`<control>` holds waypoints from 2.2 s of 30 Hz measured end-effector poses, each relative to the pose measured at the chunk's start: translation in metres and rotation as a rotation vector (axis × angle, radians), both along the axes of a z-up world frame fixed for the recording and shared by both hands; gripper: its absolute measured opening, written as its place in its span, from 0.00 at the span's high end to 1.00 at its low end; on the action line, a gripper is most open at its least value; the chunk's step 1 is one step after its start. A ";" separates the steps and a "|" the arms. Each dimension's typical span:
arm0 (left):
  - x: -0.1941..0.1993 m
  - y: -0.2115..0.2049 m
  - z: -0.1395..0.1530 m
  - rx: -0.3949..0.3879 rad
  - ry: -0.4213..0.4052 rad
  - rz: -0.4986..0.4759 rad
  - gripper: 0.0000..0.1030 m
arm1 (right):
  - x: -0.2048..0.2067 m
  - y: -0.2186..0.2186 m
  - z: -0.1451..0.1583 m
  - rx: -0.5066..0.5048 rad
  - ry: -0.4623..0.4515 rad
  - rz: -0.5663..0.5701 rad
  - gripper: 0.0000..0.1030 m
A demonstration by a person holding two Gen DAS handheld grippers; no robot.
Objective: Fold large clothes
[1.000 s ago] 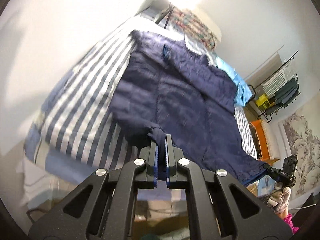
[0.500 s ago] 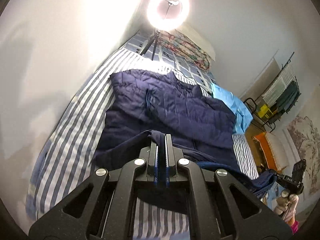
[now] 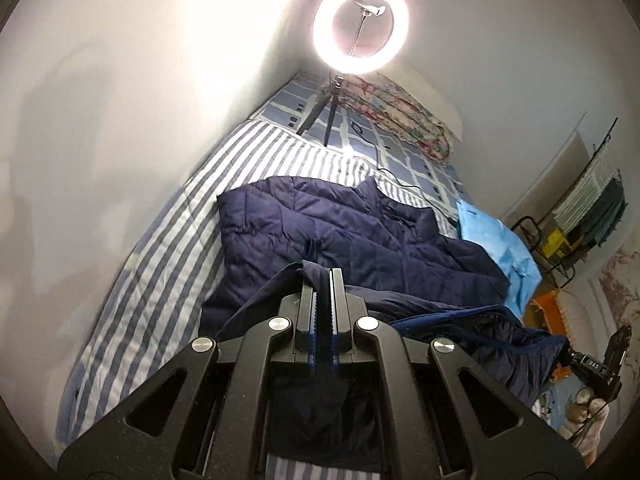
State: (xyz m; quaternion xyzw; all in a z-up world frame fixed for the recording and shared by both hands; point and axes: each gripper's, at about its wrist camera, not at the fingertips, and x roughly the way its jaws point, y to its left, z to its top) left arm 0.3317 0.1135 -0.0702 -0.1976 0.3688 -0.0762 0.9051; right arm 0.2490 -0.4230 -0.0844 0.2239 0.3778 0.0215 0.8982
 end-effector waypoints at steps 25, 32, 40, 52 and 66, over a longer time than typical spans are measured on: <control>0.150 -0.017 -0.113 0.094 0.179 -0.004 0.94 | 0.164 0.013 -0.099 -0.195 0.161 0.060 0.93; 0.159 -0.003 -0.094 -0.012 0.182 -0.047 0.61 | 0.166 0.002 -0.096 -0.078 0.149 0.128 0.54; 0.150 -0.002 -0.063 0.189 0.071 -0.135 0.47 | 0.139 -0.022 -0.070 -0.092 0.031 0.185 0.42; 0.165 -0.055 -0.103 0.455 0.100 -0.356 0.47 | 0.163 0.016 -0.082 -0.388 0.018 0.293 0.30; 0.178 -0.058 -0.127 0.469 0.096 -0.351 0.96 | 0.179 0.038 -0.100 -0.473 0.029 0.375 1.00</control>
